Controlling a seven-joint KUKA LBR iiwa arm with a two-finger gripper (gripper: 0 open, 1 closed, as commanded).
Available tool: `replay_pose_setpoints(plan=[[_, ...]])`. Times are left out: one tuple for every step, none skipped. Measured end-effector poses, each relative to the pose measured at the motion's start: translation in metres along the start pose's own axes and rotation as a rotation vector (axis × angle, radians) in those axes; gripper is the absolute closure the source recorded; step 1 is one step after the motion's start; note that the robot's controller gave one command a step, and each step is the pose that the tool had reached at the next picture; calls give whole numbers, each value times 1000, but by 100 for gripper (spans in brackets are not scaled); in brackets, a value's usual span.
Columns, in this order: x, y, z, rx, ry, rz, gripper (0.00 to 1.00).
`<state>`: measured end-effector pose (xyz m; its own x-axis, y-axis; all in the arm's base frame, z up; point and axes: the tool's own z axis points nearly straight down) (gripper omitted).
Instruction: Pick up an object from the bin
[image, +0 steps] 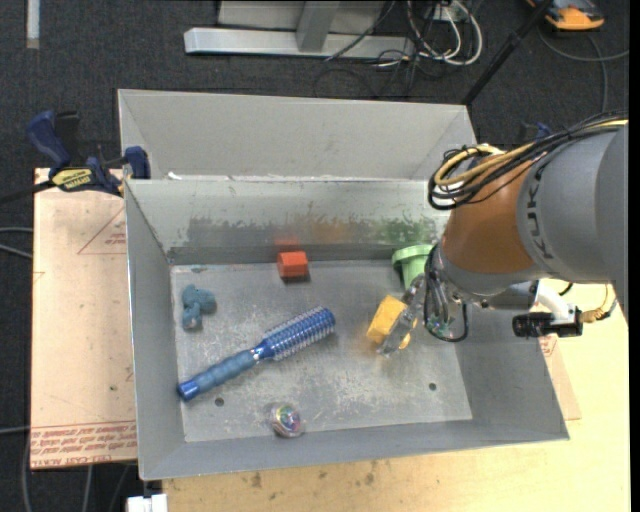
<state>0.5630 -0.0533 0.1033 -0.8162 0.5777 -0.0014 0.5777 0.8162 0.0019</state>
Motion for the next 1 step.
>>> replay_pose_setpoints(plan=[[0,0,-1,1,0,-2,100]])
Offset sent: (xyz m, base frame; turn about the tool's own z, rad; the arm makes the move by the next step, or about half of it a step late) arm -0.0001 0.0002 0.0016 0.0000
